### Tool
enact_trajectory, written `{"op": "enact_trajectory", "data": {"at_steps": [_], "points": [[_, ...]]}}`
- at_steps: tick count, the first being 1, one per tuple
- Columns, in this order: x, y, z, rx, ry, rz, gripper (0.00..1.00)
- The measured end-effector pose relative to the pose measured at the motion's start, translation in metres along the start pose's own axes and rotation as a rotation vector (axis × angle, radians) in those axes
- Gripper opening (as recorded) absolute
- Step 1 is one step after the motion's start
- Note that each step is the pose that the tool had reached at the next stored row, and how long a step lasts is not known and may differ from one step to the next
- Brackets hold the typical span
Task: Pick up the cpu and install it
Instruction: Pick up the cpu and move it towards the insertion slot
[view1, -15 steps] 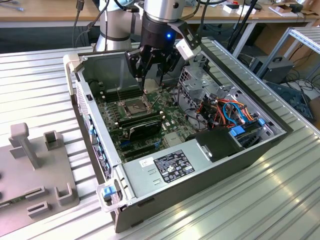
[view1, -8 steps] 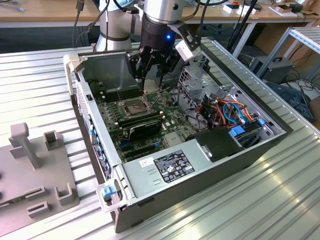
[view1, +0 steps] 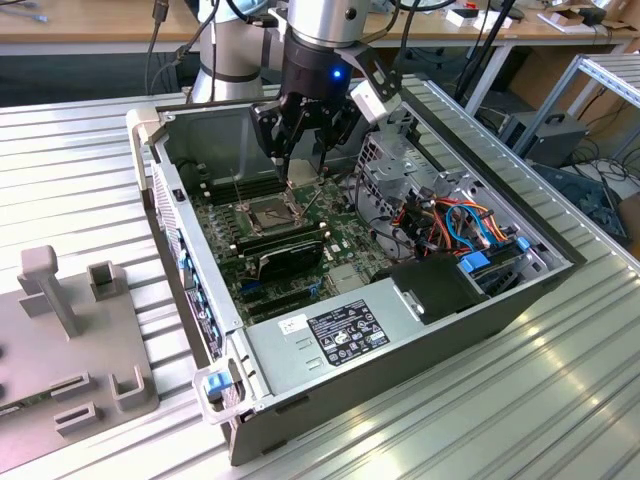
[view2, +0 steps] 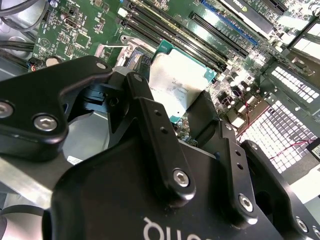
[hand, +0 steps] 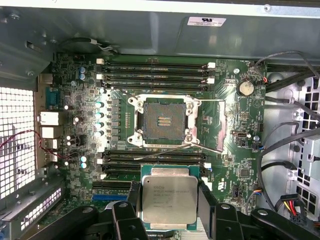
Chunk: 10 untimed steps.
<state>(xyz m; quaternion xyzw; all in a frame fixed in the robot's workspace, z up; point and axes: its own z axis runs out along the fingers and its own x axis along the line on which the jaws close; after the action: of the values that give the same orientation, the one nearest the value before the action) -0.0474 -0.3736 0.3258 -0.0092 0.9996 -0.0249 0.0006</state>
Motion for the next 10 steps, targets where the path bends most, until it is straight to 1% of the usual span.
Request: {"op": "enact_trajectory", "data": {"at_steps": [3,5,6,7,9,10], "points": [[0.0000,0.0001,0.0007,-0.0006,-0.0003,0.000,0.55],[0.0000,0.0002,0.0033,-0.0001,0.0000,0.000,0.55],[0.0000,0.0003,0.0050,-0.0002,-0.0001,0.000,0.55],[0.0000,0.0005,0.0087,-0.0002,0.0000,0.000,0.55],[0.0000,0.0006,0.0128,-0.0001,0.0001,0.000,0.55],[0.0000,0.0008,0.0159,-0.0002,0.0000,0.000,0.55]]}}
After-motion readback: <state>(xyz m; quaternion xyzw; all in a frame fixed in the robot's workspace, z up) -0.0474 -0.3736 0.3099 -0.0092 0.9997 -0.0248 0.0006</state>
